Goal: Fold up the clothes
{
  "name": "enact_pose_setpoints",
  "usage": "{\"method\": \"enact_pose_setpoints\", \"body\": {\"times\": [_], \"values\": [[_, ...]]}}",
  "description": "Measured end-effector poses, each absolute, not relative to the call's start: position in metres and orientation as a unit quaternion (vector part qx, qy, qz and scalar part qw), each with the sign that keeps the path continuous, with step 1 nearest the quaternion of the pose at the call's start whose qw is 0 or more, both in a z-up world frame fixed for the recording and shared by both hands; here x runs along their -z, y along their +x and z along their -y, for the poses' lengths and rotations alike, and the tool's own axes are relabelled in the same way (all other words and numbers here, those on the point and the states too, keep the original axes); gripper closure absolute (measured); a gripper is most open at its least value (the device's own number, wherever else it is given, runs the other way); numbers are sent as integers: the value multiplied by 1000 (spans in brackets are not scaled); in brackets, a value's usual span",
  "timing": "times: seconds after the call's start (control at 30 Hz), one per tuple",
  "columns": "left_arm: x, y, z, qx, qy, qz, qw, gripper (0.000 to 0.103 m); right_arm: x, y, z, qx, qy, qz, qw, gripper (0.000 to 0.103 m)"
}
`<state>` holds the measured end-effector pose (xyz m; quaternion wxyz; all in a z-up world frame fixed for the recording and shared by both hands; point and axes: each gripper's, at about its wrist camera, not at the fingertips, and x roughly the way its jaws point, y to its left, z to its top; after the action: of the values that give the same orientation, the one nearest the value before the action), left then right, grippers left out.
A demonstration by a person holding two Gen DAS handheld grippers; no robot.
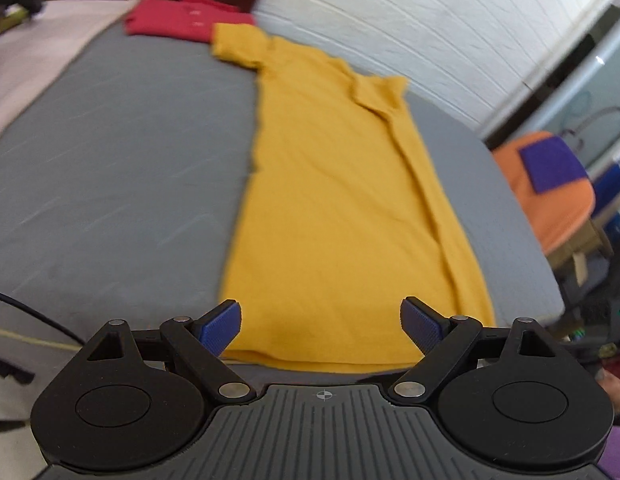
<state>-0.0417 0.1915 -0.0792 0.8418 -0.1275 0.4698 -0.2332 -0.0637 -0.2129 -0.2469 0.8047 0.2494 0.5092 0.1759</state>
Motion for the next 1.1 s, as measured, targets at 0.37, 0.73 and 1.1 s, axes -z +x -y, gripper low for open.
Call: {"method": "enact_pose_setpoints", "body": {"times": [0.37,0.73,1.1], "values": [[118,11,-180,203,-99,-530,817,10,167,-9,185,-222,216,-377,873,75],[129,4,-195,226,-141,-555,788,103,165,18,156,-275,242,-353,861,46],[100,-32,-182,224,-102,-521,817,103,116,152,73,-285,45,-335,897,34]]}}
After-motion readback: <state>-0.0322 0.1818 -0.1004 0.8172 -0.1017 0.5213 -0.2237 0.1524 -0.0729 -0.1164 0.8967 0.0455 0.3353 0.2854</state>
